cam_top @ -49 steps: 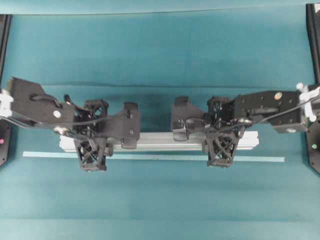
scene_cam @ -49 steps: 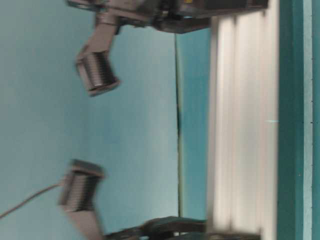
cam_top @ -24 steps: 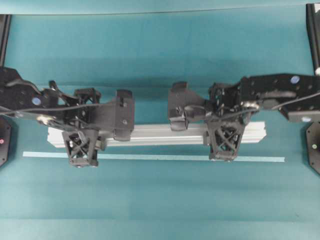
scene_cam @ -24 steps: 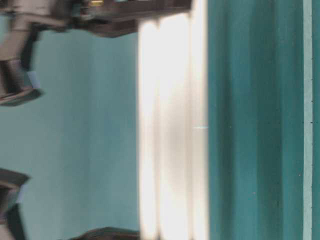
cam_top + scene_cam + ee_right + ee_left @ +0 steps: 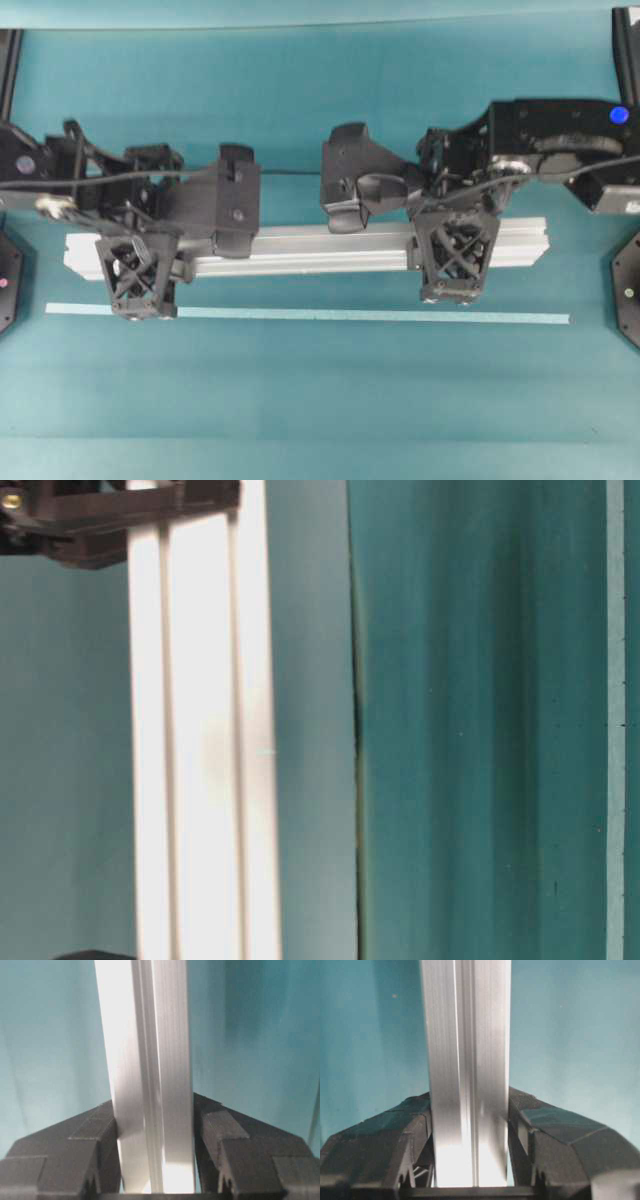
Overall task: Lift the metal rail with both hands.
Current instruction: 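Lift the rail with both grippers and raise it toward the back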
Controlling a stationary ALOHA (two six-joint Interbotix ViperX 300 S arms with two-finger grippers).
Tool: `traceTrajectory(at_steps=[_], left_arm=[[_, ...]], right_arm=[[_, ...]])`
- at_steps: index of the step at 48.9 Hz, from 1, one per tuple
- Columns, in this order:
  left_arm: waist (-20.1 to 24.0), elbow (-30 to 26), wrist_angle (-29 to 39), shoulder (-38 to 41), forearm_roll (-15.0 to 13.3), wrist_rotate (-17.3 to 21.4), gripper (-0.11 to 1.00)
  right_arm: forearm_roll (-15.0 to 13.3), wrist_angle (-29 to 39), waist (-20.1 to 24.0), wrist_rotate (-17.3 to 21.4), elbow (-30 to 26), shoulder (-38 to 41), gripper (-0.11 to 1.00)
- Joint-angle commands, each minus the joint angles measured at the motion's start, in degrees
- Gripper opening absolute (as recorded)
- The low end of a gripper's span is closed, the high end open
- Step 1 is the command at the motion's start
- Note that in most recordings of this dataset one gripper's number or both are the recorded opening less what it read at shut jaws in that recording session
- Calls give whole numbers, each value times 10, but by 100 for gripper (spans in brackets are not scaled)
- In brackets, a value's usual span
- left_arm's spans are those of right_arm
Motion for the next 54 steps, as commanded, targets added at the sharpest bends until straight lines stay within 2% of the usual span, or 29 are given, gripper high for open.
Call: traceTrajectory(at_steps=[1,9,35,54], left_arm=[[0,-39,13,-18,1,3,35],[6,-76,51,-18,1,3,35],[10,-162,113,-17,1,3,35],[11,-240,170,-1,1,3,35]], right_arm=[[3,15,-2,17,-24,-9,39],[1,46,-3,39,-45,-10,39],[1,111,-3,66,-121,-24,39],[-1,156,-2,71,-178,-24,39]])
